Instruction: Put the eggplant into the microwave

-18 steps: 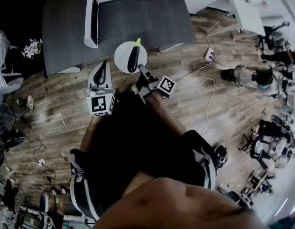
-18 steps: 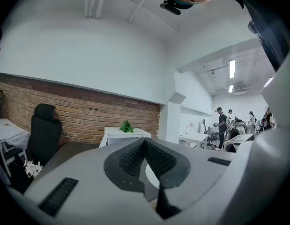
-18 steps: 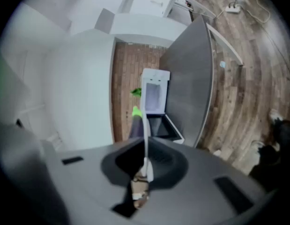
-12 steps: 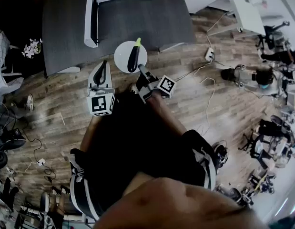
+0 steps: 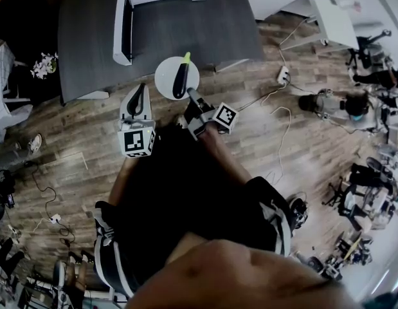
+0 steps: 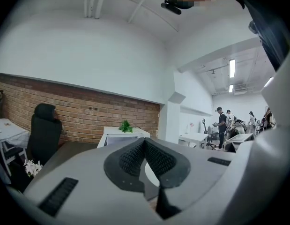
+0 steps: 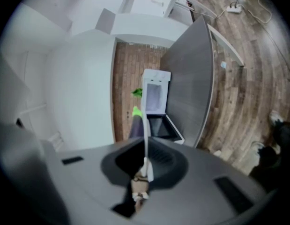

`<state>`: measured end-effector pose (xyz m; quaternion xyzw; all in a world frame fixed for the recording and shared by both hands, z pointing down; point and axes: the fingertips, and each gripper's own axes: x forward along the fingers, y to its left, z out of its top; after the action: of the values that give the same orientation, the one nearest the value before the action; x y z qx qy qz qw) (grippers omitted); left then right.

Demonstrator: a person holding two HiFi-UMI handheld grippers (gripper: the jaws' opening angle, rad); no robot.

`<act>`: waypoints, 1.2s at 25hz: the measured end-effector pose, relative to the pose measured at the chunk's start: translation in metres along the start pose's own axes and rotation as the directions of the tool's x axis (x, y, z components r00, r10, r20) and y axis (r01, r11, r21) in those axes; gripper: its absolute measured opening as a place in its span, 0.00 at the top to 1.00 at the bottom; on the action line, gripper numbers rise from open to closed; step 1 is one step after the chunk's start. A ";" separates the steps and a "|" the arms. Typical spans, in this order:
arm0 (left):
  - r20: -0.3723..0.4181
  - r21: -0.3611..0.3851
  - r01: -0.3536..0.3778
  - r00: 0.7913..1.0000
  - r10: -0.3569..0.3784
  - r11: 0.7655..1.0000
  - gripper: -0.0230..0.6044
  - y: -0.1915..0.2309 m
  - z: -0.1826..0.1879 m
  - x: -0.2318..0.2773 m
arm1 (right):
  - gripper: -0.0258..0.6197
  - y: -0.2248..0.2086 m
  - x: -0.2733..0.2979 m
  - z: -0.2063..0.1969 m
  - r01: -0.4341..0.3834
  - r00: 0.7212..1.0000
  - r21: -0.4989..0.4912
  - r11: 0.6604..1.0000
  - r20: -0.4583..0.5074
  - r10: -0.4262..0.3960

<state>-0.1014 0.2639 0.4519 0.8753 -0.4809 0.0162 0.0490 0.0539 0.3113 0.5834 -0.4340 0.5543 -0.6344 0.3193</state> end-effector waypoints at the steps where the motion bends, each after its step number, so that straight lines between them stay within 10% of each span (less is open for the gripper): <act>1: 0.000 0.002 -0.001 1.000 0.001 1.000 0.91 -0.002 0.001 0.000 | 0.90 0.000 -0.001 0.001 0.001 1.000 -0.001 1.000 -0.001 -0.001; 30: -0.025 0.031 -0.057 0.998 0.057 0.998 0.91 -0.062 -0.007 0.026 | 0.90 -0.032 -0.025 0.056 0.020 0.997 0.035 0.999 -0.076 -0.018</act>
<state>-0.0353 0.2758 0.4565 0.8615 -0.5047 0.0361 0.0416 0.1176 0.3158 0.6100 -0.4093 0.5505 -0.6630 0.2998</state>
